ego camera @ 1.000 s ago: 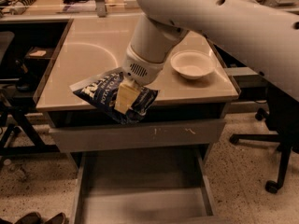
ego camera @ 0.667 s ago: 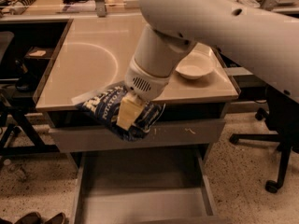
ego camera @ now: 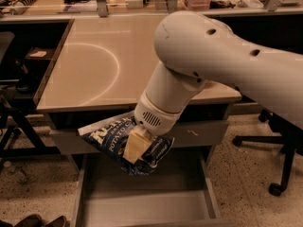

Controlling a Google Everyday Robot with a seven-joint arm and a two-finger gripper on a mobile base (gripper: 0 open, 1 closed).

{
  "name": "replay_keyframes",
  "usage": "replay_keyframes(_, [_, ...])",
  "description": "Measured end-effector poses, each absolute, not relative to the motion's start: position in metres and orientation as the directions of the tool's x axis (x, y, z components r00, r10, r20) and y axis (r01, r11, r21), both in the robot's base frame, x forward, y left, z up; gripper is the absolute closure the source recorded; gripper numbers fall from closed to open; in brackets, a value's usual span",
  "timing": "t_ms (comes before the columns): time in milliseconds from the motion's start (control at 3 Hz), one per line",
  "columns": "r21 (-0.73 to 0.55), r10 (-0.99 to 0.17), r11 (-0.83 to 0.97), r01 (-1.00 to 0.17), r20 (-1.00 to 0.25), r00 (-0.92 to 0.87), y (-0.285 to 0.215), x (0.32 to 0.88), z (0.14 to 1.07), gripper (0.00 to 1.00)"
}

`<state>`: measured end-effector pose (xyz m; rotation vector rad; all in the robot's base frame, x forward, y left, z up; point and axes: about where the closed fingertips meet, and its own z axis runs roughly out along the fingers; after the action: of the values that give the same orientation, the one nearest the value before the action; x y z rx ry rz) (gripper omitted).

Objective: Place blue chip bag into middle drawer

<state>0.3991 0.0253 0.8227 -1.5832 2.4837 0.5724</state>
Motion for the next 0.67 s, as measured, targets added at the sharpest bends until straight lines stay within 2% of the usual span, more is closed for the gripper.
replay_keyframes(333, [0.24, -0.842, 0.374, -0.896, -0.317, -0.436, 0.025, 0.399, 0.823, 1.0])
replay_keyframes(667, [0.247, -0.832, 0.401, -0.882, -0.305, -0.463, 0.027, 0.398, 0.785, 1.0])
